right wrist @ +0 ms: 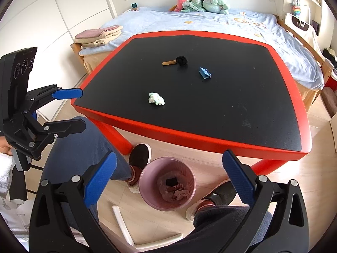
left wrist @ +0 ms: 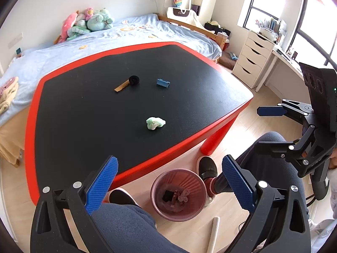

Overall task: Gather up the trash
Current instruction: 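Grasp the blue clip with the right tool while the left tool grasps the wooden stick, then carry the blue clip and wooden stick over the pink bin with both tools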

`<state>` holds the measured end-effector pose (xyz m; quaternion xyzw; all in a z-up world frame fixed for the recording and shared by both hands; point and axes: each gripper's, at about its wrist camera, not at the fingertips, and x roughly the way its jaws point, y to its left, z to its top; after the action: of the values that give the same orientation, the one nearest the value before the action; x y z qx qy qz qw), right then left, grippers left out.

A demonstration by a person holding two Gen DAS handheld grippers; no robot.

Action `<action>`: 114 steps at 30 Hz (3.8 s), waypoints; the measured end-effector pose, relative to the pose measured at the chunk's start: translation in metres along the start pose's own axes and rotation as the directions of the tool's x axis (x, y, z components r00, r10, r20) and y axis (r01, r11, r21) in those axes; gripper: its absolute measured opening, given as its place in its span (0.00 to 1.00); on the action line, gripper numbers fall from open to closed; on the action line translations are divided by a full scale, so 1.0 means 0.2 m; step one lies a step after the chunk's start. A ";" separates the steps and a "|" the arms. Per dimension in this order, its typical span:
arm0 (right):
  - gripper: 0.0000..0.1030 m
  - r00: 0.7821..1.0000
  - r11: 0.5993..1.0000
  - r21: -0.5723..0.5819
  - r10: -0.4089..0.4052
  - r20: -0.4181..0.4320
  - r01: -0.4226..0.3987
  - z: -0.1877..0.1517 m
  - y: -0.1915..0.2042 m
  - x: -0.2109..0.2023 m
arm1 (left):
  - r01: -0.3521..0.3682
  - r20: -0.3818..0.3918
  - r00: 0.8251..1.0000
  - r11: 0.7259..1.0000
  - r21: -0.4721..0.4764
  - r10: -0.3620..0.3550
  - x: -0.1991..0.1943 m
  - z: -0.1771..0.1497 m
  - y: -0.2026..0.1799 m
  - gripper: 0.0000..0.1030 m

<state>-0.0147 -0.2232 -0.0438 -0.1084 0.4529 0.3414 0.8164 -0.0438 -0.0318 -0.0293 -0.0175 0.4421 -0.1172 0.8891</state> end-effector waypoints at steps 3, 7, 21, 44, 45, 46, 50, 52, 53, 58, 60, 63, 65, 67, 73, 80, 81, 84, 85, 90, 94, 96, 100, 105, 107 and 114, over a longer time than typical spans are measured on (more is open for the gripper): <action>0.96 1.000 1.000 -0.017 -0.007 0.007 0.007 0.07 -0.01 0.02 | -0.013 0.003 1.000 1.000 0.011 0.013 0.02 0.05 0.03 0.92; 0.96 1.000 0.999 -0.045 -0.021 0.017 0.022 0.18 -0.04 0.04 | -0.031 0.003 1.000 0.999 0.013 0.031 0.05 0.14 0.10 0.92; 0.96 0.999 0.993 -0.116 -0.027 -0.028 0.024 0.56 -0.20 0.31 | -0.048 -0.048 0.997 0.994 0.100 0.053 0.32 0.47 0.32 0.92; 0.68 0.986 0.990 -0.142 -0.024 -0.168 0.000 0.81 -0.42 0.93 | 0.046 -0.191 0.982 0.973 0.224 -0.003 0.90 0.64 0.52 0.70; 0.65 0.985 0.990 -0.143 -0.018 -0.170 -0.006 0.80 -0.42 0.94 | 0.049 -0.193 0.981 0.973 0.226 -0.004 0.91 0.64 0.52 0.65; 0.59 0.985 0.989 -0.146 -0.018 -0.172 -0.008 0.80 -0.42 0.95 | 0.050 -0.195 0.981 0.973 0.227 -0.005 0.92 0.64 0.52 0.57; 0.40 0.988 0.986 -0.167 -0.035 -0.151 0.009 0.79 -0.43 0.95 | 0.026 -0.176 0.984 0.971 0.236 0.016 0.92 0.63 0.51 0.43; 0.22 0.988 0.983 -0.183 -0.053 -0.145 0.026 0.79 -0.43 0.94 | 0.015 -0.172 0.985 0.973 0.231 0.026 0.91 0.63 0.51 0.20; 0.19 0.988 0.982 -0.185 -0.055 -0.143 0.028 0.79 -0.43 0.94 | 0.013 -0.174 0.984 0.973 0.231 0.028 0.91 0.63 0.50 0.16; 0.19 0.989 0.985 -0.173 -0.047 -0.144 0.022 0.79 -0.45 0.94 | 0.005 -0.187 0.982 0.974 0.226 0.038 0.90 0.63 0.50 0.11; 0.19 0.989 0.986 -0.167 -0.044 -0.141 0.020 0.78 -0.45 0.92 | -0.002 -0.185 0.982 0.978 0.209 0.041 0.89 0.62 0.50 0.11; 0.19 0.991 0.988 -0.154 -0.039 -0.131 0.018 0.77 -0.46 0.88 | -0.009 -0.177 0.983 0.982 0.186 0.042 0.86 0.62 0.49 0.11; 0.19 0.992 0.990 -0.144 -0.034 -0.118 0.017 0.77 -0.45 0.85 | -0.011 -0.169 0.985 0.985 0.172 0.040 0.82 0.62 0.49 0.11; 0.19 0.994 0.991 -0.135 -0.029 -0.106 0.015 0.75 -0.49 0.77 | -0.012 -0.161 0.986 0.987 0.160 0.039 0.79 0.62 0.47 0.11; 0.19 0.998 0.993 -0.114 -0.013 -0.062 0.006 0.68 -0.50 0.55 | -0.012 -0.128 0.991 0.990 0.142 0.030 0.61 0.59 0.40 0.11; 0.19 1.000 0.995 -0.097 -0.001 -0.002 0.001 0.58 -0.42 0.30 | -0.019 -0.073 0.997 0.994 0.107 0.026 0.37 0.49 0.28 0.11; 0.19 1.000 0.995 -0.098 -0.001 0.007 0.001 0.56 -0.39 0.27 | -0.019 -0.065 0.998 0.994 0.103 0.026 0.35 0.47 0.26 0.11; 0.19 1.000 0.996 -0.094 0.003 0.031 0.000 0.53 -0.31 0.19 | -0.019 -0.047 0.999 0.995 0.099 0.024 0.27 0.42 0.20 0.11; 0.19 0.999 0.996 -0.093 0.003 0.037 0.000 0.54 -0.27 0.19 | -0.018 -0.042 0.999 0.995 0.096 0.023 0.25 0.41 0.19 0.11; 0.19 0.998 0.996 -0.091 0.009 0.055 -0.004 0.43 -0.19 0.08 | -0.016 -0.022 1.000 0.996 0.091 0.018 0.13 0.31 0.10 0.11; 0.19 0.998 0.997 -0.081 0.019 0.062 -0.014 0.34 -0.14 0.00 | -0.009 -0.013 1.000 0.996 0.089 0.010 0.07 0.25 0.05 0.11; 0.19 0.998 0.997 -0.076 0.027 0.064 -0.023 0.29 -0.12 -0.03 | -0.006 -0.013 1.000 0.996 0.093 0.007 0.04 0.21 0.01 0.11; 0.19 0.998 0.996 -0.080 0.035 0.049 -0.031 0.18 -0.06 -0.07 | 0.015 -0.018 1.000 0.996 0.090 -0.013 0.00 0.14 -0.03 0.11; 0.19 0.998 0.998 -0.053 0.037 0.046 -0.034 0.07 -0.02 -0.11 | 0.027 -0.033 0.999 0.997 0.076 -0.025 -0.01 0.03 -0.08 0.11; 0.19 0.998 0.998 -0.041 0.042 0.041 -0.041 0.03 -0.01 -0.11 | 0.037 -0.043 0.999 0.997 0.070 -0.034 -0.01 -0.01 -0.10 0.11; 0.19 0.998 0.998 -0.027 0.061 0.012 -0.061 -0.09 0.03 -0.11 | 0.061 -0.077 0.995 0.996 0.068 -0.056 0.00 -0.12 -0.16 0.11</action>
<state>-0.0390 -0.2377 -0.0359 -0.1030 0.4462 0.3729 0.8070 -0.0687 -0.0606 -0.0383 0.0050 0.4699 -0.1593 0.8682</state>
